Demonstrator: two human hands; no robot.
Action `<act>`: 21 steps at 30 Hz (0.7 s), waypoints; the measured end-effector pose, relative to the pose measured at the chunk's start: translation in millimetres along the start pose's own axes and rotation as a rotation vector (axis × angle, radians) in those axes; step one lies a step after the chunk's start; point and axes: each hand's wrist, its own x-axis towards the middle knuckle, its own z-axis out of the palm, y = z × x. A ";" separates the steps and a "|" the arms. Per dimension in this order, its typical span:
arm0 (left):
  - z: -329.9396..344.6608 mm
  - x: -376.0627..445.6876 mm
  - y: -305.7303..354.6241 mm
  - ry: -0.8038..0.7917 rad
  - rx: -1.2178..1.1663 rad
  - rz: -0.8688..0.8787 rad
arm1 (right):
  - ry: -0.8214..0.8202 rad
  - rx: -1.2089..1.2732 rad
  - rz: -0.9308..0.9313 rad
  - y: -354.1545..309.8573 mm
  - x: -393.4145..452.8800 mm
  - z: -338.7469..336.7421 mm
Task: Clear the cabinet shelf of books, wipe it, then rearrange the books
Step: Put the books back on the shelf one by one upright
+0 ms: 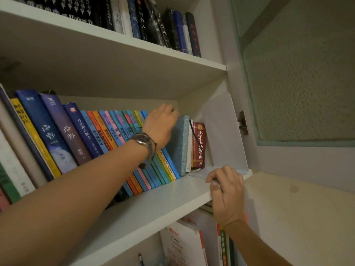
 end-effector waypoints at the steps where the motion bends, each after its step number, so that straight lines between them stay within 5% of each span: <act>1: 5.4 4.6 7.1 -0.019 -0.084 -0.017 | 0.002 -0.003 -0.002 0.1 -0.3 -0.2; 7: 39.8 29.8 28.3 -0.186 -0.496 -0.160 | 0.012 -0.009 -0.022 1.4 0.2 -0.3; 14: 61.3 38.3 31.3 -0.202 -0.002 0.109 | 0.019 -0.002 -0.030 2.4 0.5 1.6; 21: 43.4 40.4 20.1 -0.196 0.122 0.052 | 0.004 0.016 -0.023 3.5 -0.3 0.4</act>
